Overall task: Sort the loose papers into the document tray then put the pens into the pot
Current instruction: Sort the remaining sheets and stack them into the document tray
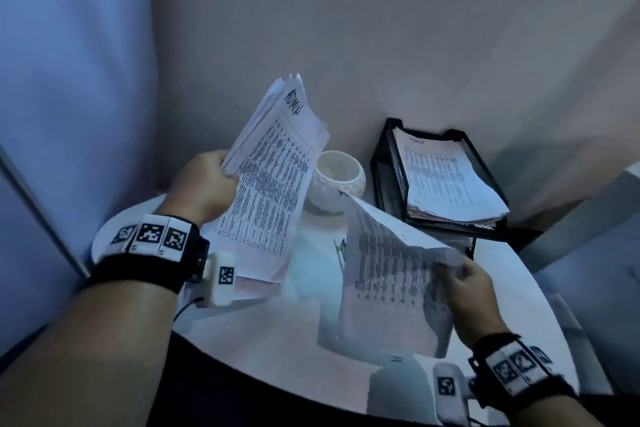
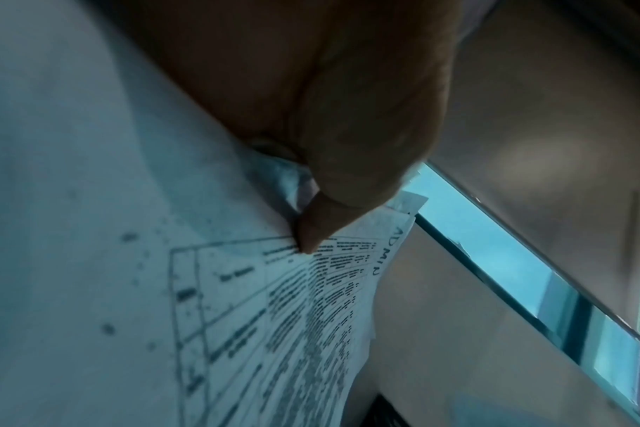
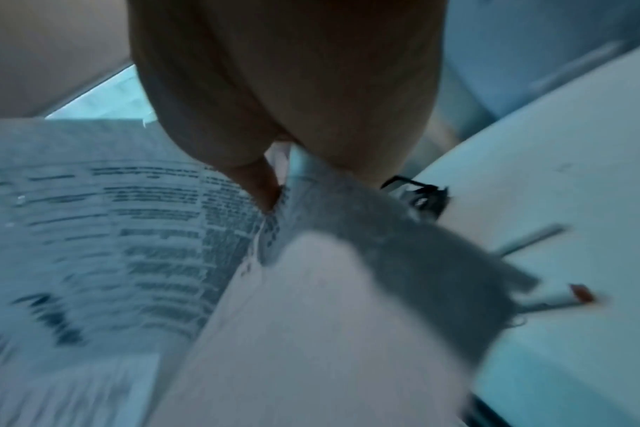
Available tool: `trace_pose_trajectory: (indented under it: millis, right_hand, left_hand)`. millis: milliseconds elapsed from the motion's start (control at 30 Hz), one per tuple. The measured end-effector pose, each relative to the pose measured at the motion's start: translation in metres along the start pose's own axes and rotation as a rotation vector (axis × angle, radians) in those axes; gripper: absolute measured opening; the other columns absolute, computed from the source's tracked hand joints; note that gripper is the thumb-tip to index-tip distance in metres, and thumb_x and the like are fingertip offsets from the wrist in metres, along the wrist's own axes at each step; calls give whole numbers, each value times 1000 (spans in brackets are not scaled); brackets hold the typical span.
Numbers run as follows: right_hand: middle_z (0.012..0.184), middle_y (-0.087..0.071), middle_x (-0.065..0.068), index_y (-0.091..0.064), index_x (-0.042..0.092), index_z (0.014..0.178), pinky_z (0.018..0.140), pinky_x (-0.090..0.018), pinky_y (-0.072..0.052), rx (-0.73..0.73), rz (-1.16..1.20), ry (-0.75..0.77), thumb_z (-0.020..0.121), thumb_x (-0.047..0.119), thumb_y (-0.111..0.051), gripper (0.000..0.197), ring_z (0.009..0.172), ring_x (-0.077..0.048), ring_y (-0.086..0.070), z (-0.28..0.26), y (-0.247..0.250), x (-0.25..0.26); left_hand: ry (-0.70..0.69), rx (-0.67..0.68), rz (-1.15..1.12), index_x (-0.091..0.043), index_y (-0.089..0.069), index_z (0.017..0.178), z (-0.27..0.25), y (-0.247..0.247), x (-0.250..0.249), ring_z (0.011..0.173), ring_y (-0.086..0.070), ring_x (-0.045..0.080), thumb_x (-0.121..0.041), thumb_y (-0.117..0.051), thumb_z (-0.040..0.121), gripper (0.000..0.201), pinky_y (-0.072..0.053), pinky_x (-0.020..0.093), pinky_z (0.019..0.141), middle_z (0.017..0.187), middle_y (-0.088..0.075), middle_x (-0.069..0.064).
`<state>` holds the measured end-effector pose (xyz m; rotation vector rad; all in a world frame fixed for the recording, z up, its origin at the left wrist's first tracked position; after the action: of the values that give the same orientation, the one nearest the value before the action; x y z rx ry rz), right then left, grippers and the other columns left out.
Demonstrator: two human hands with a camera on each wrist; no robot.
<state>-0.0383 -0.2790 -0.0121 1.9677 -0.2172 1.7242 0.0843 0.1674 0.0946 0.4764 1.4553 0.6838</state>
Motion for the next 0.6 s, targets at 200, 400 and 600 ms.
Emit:
trace_pose_trajectory:
  millis: [200, 400, 600]
  right_hand:
    - [106, -73, -29, -66, -5, 104, 83, -56, -59, 47, 292, -164, 97, 1, -61, 11, 84, -37, -72, -13, 24, -11]
    - [114, -72, -27, -64, -3, 119, 90, -56, -58, 98, 397, -280, 100, -1, -57, 20, 104, -45, -70, -26, 5, -29]
    - [113, -76, -17, -63, 4, 124, 91, -55, -58, 214, 419, -255, 100, -2, -57, 25, 105, -40, -72, -41, -19, -7]
  left_hand:
    - [-37, 207, -138, -18, -71, 109, -54, -65, -45, 84, -70, 31, -13, -60, 95, 19, -56, 40, 76, 94, -75, 9]
    - [54, 405, -597, -11, -73, 111, -106, -117, -70, 96, -74, 30, -30, -66, 89, 29, -56, 48, 95, 108, -77, 20]
    - [-50, 338, -655, -25, -69, 116, -131, -117, -88, 103, -70, -4, -66, -46, 99, 51, -52, 33, 105, 107, -77, -14]
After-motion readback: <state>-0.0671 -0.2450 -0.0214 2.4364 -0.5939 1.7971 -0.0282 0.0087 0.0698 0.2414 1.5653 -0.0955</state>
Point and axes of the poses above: each hand's wrist, its own z-axis towards the middle knuckle, its own y-axis out of the back of the hand, x = y × z, the point moved 7 cm from there along z, towards the middle knuckle
